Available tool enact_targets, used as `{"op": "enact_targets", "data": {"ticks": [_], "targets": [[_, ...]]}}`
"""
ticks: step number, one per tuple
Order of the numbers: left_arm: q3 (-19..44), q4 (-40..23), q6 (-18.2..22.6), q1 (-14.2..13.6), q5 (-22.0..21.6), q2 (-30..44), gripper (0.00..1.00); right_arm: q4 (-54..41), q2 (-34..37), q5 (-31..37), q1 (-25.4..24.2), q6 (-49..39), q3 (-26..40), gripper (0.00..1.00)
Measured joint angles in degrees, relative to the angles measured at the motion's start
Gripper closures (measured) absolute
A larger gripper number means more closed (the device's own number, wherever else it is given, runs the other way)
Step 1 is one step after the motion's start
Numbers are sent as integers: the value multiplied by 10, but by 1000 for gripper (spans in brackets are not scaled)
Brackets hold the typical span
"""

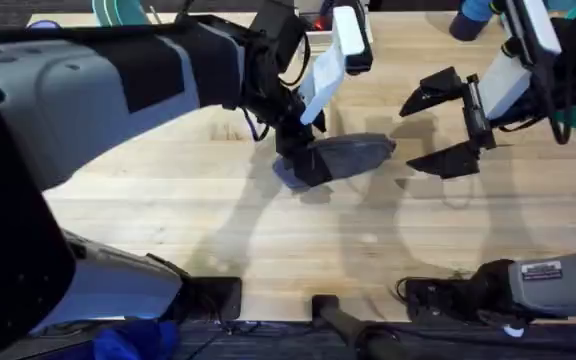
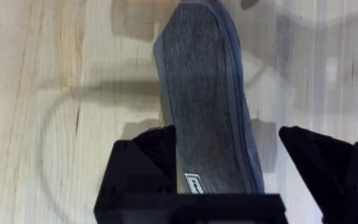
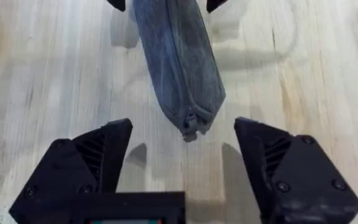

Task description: Unzip the bag, pick up the pens from the table one at a time and place them inside, then zip the bag closed.

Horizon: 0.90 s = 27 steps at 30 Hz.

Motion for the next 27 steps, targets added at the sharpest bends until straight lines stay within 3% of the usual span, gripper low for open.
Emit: {"op": "enact_targets", "data": {"ticks": [5, 18, 27], "targets": [[0, 1, -9, 0, 0, 0, 6, -8, 0, 0, 0, 14, 0, 3], [5, -27, -46, 6, -14, -5, 5, -69, 0, 43, 0, 158, 20, 4], [5, -72, -51, 6, -42, -110, 5, -92, -63, 75, 0, 215, 47, 4]]}}
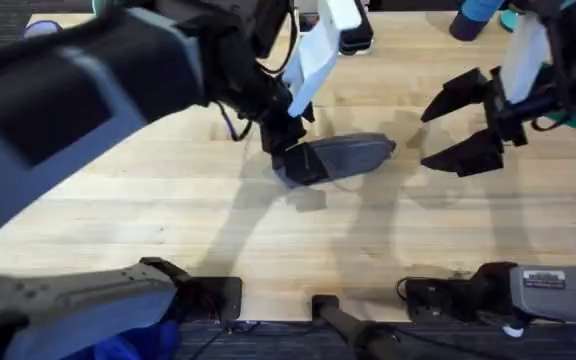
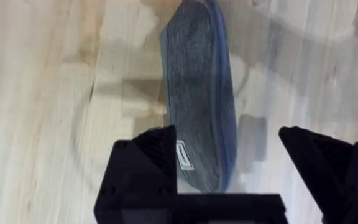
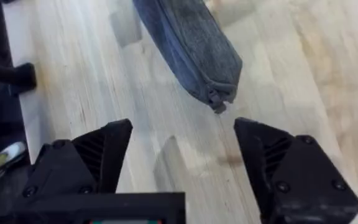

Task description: Unzip the bag, pick up the pens from the table one at a time and place them inside, then zip the bag closed.

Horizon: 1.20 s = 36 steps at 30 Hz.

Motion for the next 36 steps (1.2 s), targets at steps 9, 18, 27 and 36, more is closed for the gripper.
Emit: {"op": "enact_targets", "data": {"ticks": [9, 18, 27, 36], "targets": [[0, -68, -43, 0, -26, -90, 5, -3, -130, 34, 0, 99, 0, 5], [0, -107, -147, 2, -73, -187, 6, -6, -283, 131, 0, 330, 0, 6], [13, -191, -207, 53, -93, -231, 7, -24, -455, 232, 0, 516, 1, 5], [39, -197, -224, 70, -112, -232, 7, -24, -460, 237, 0, 552, 1, 4]]}}
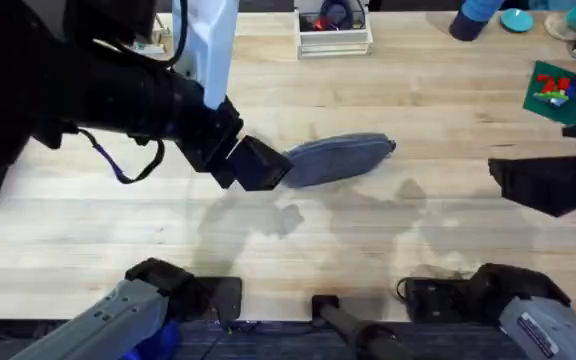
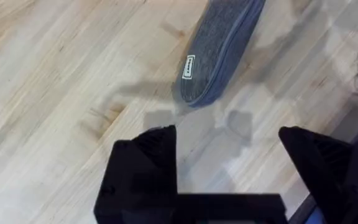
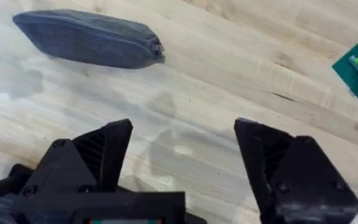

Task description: Unzip the bag, pick up the pens from the table one at a time and place them inside, then zip the bag closed.

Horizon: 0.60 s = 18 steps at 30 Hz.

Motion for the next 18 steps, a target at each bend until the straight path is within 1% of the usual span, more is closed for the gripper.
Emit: {"op": "enact_targets", "data": {"ticks": [18], "targets": [[0, 0, 0, 0, -7, 0, 6, 0, 0, 0, 0, 5, 0, 3]]}}
